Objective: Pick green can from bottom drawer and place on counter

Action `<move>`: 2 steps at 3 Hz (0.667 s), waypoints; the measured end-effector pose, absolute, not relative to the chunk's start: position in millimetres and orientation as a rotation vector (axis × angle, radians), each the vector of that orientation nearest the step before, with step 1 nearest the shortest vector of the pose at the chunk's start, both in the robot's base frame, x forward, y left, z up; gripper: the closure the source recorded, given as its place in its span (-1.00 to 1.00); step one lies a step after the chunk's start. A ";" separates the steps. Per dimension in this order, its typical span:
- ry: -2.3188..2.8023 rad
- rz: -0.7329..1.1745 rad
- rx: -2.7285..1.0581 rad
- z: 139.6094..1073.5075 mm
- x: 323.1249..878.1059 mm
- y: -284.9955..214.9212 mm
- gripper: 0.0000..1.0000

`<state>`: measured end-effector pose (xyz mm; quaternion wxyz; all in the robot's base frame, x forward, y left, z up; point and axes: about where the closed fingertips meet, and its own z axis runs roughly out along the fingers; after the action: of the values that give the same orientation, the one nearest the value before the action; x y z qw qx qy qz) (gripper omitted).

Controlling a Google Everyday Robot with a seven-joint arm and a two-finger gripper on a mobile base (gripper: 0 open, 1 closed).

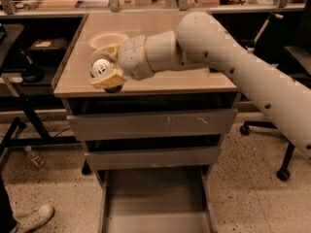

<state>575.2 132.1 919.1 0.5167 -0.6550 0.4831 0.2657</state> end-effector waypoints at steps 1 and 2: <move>1.157 0.674 -1.587 928.9 610.4 134.7 1.00; 1.147 0.733 -1.601 938.0 639.1 140.3 1.00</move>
Offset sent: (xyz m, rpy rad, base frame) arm 0.1092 0.0076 0.0425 0.0319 0.0853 0.1073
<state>639.1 140.3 938.0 0.4969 -0.6610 0.4738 0.3027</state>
